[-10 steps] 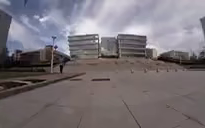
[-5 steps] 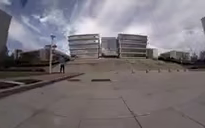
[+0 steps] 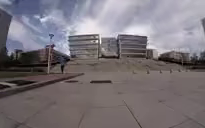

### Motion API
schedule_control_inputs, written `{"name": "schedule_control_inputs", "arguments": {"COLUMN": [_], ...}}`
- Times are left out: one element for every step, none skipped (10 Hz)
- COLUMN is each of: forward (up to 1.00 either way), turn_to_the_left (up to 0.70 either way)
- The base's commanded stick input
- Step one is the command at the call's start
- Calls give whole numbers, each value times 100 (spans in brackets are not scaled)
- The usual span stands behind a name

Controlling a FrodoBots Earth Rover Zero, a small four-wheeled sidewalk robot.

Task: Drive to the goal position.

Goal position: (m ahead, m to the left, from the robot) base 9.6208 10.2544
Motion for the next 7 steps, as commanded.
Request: {"name": "schedule_control_inputs", "arguments": {"forward": [70,70,70,70,70,70,70], "turn_to_the_left": [0,-12,-35,-35,0,0,0]}}
